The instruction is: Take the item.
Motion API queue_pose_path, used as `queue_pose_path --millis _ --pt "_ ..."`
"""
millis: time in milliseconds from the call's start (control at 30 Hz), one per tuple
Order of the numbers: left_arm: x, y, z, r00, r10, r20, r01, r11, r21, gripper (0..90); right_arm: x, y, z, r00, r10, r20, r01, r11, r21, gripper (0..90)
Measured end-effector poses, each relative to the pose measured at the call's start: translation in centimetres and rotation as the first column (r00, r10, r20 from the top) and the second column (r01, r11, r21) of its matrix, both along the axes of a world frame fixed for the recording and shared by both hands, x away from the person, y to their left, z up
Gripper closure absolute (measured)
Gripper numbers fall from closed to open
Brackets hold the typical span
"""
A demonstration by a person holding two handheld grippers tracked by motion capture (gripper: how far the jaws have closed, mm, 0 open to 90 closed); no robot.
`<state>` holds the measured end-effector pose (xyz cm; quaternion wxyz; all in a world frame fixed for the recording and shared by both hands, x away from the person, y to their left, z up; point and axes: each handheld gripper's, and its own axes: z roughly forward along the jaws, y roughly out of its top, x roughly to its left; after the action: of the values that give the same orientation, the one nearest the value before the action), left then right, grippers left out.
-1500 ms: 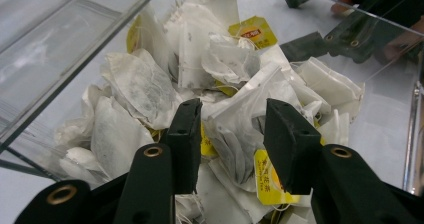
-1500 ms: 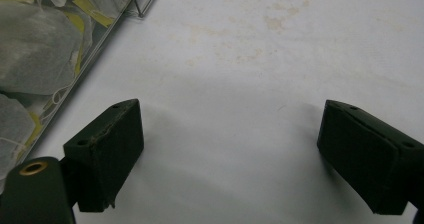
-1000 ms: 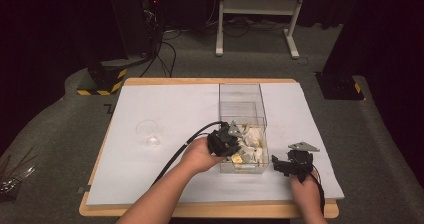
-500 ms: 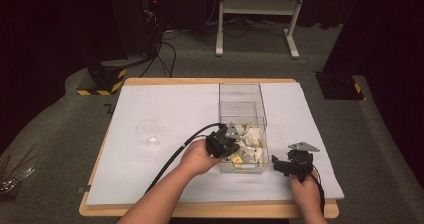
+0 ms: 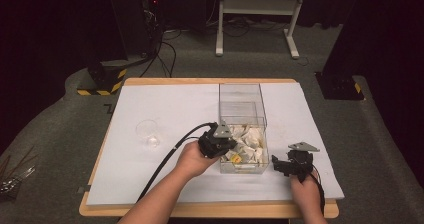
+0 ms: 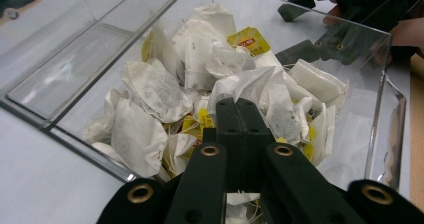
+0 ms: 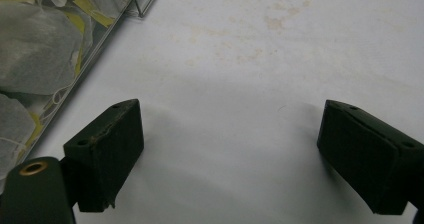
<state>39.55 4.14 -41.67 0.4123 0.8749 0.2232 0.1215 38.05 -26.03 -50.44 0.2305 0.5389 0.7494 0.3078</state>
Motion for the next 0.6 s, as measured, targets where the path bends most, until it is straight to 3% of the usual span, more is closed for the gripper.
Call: queue_pose_path --millis 333,600 --pt "-0.3 1.4 0.5 0.9991 0.032 0.029 -0.03 0.9973 -0.066 90.0 0.0 0.0 0.0 1.0 0.0 0.0 0.0 1.0 0.0 11.4" --pt "-0.6 2.6 0.8 0.997 0.064 0.043 -0.058 0.9904 -0.126 90.0 0.0 0.0 0.0 1.0 0.0 0.0 0.0 1.0 -0.001 11.3"
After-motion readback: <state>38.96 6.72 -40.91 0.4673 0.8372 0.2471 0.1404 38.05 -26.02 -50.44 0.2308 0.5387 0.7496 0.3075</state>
